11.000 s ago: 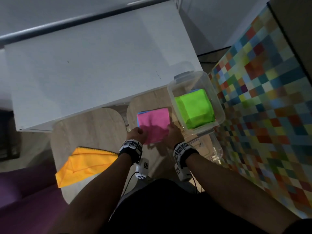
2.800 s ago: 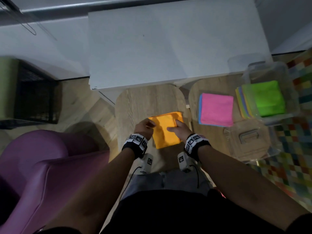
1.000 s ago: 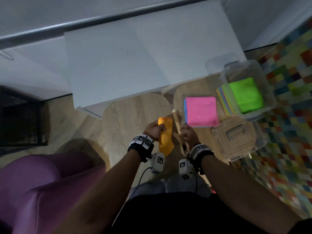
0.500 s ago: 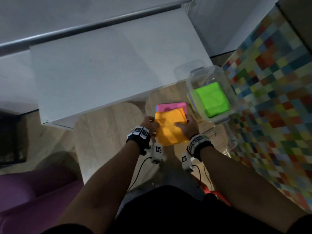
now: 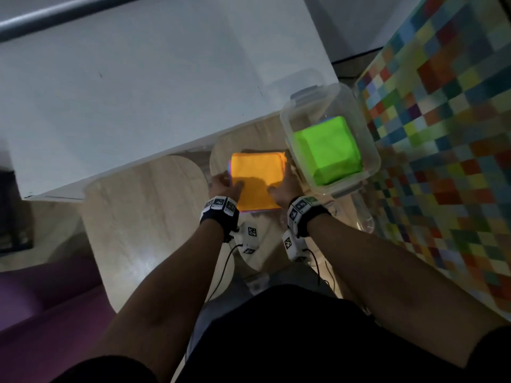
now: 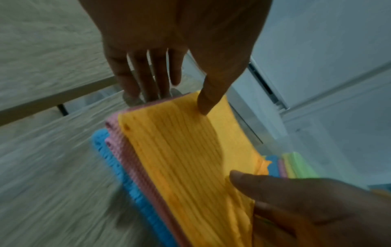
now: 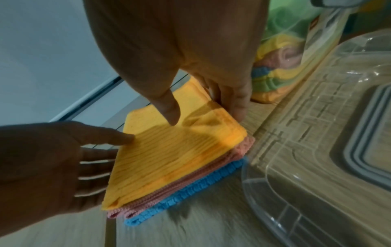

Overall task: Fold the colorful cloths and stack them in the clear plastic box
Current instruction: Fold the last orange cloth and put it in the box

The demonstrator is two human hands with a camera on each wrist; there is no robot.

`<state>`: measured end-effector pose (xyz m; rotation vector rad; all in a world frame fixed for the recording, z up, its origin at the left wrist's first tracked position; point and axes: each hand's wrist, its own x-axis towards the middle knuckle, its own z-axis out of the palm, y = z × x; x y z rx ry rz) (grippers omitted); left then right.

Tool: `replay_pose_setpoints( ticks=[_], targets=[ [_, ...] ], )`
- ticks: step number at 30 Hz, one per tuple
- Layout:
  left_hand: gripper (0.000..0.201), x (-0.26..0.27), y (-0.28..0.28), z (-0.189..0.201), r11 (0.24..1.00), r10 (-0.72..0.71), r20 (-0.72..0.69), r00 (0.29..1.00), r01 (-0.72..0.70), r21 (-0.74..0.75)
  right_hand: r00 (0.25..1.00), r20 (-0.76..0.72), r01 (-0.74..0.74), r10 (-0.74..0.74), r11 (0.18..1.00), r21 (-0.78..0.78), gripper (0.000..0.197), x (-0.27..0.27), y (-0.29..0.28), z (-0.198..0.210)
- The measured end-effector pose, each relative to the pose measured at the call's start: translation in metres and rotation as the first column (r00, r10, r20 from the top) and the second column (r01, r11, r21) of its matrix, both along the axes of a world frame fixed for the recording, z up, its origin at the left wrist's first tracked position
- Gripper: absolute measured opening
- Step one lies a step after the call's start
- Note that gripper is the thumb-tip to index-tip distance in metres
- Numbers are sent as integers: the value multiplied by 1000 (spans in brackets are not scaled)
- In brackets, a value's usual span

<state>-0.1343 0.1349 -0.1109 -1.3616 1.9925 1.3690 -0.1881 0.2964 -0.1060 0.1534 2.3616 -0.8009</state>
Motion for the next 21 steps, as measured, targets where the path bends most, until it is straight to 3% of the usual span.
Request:
replay_pose_setpoints(
  ticks=[3,7,11,15,17,18,21],
  targets=[
    [74,1,9,13,998,-30,63,998,27,55,999,43,-12,12,1000,-10,89,-7,3,-2],
    [62,1,18,36,983,70,102,992,-86,164,995,97,-29,36,997,-76,83,-13,10,5],
    [52,2,26,56,989,64,41,997,-69,128,977,213,48,0,975,-218,90,-8,15,10],
    [63,2,28,79,977,92,-15,996,-87,196,939,330,238,-99,879,-414,64,4,19,36],
    [55,4,25,89,952,151,-62,987,-128,277,934,344,260,-96,842,-472,54,9,27,47],
    [54,6,24,92,937,170,-70,983,-139,322,926,361,291,-107,813,-505,58,11,29,53],
    [77,12,26,107,872,220,-71,973,-164,461,835,529,482,-153,668,-568,89,14,37,75]
  ],
)
